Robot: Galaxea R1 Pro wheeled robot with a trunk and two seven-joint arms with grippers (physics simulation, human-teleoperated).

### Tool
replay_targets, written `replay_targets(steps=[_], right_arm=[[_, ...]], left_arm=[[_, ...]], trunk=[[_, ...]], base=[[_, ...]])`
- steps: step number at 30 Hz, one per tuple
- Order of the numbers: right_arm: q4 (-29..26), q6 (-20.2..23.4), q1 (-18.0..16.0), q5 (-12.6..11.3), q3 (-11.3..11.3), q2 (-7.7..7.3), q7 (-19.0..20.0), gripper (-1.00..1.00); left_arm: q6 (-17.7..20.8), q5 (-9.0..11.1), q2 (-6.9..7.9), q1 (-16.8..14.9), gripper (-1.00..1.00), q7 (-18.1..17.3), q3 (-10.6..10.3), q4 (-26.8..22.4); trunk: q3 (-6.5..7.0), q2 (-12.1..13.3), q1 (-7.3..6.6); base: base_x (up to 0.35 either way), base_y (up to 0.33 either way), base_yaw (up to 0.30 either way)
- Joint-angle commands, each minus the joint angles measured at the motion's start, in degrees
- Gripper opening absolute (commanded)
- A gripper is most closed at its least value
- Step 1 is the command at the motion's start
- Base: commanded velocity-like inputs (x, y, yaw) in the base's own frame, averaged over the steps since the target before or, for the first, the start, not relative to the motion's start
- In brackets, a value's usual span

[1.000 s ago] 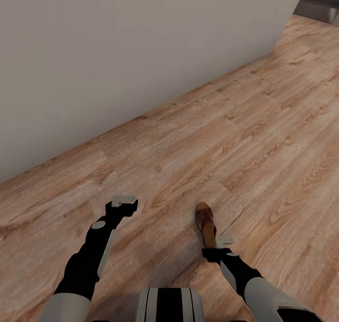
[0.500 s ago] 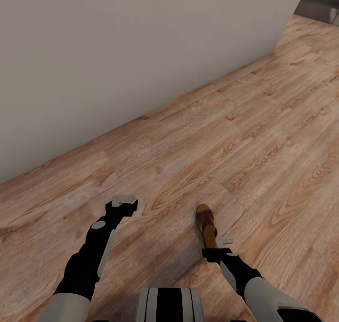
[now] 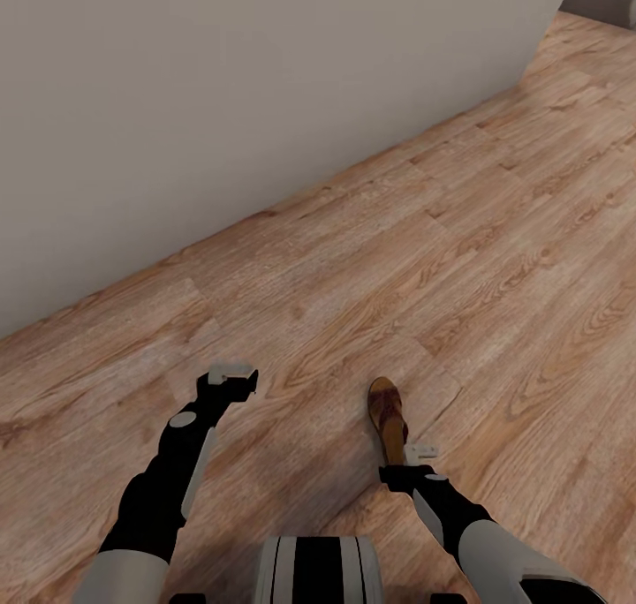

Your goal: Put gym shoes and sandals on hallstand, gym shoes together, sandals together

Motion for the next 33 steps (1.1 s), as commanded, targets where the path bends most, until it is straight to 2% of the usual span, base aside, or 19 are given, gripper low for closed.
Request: replay_targets(steps=[1,33], right_arm=[[-0.1,0.3,0.0,0.4,-0.4,0.04,0.0,1.00],[0.0,0.3,-0.1,0.5,-0.2,0.04,0.2,1.00]], left_arm=[[0.3,-0.5,-0.05,0.0,1.00,-0.2,0.1,-0.3],[0.3,-0.7,-0.14,0.0,1.00,-0.3,0.1,-1.0]], trunk=[[-0.04,0.0,-0.01],[-0.06,0.0,-0.01]], base=[[0.000,0.000,0.000],[0.000,0.000,0.000]])
